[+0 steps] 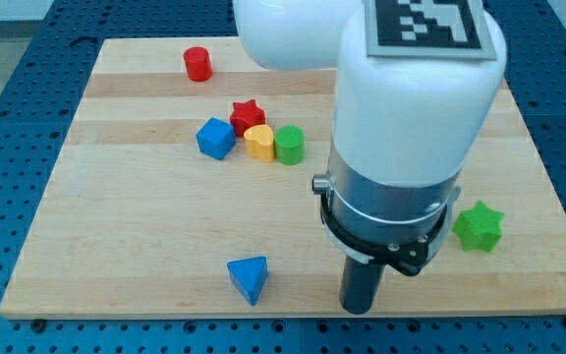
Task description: Move blue triangle towards group of blocks
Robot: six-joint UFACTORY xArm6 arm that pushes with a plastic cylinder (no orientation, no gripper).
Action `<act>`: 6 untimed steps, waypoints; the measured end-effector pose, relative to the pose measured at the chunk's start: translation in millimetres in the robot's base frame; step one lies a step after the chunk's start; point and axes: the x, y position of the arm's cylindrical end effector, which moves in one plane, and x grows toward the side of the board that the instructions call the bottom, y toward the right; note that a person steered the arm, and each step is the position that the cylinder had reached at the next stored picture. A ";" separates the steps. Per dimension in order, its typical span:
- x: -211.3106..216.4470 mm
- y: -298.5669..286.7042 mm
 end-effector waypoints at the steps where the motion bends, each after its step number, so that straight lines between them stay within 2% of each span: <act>1: 0.0 0.0; 3: -0.7 -21.8; 4: -0.7 -90.9; 5: -4.0 -128.4; 6: -36.6 -128.9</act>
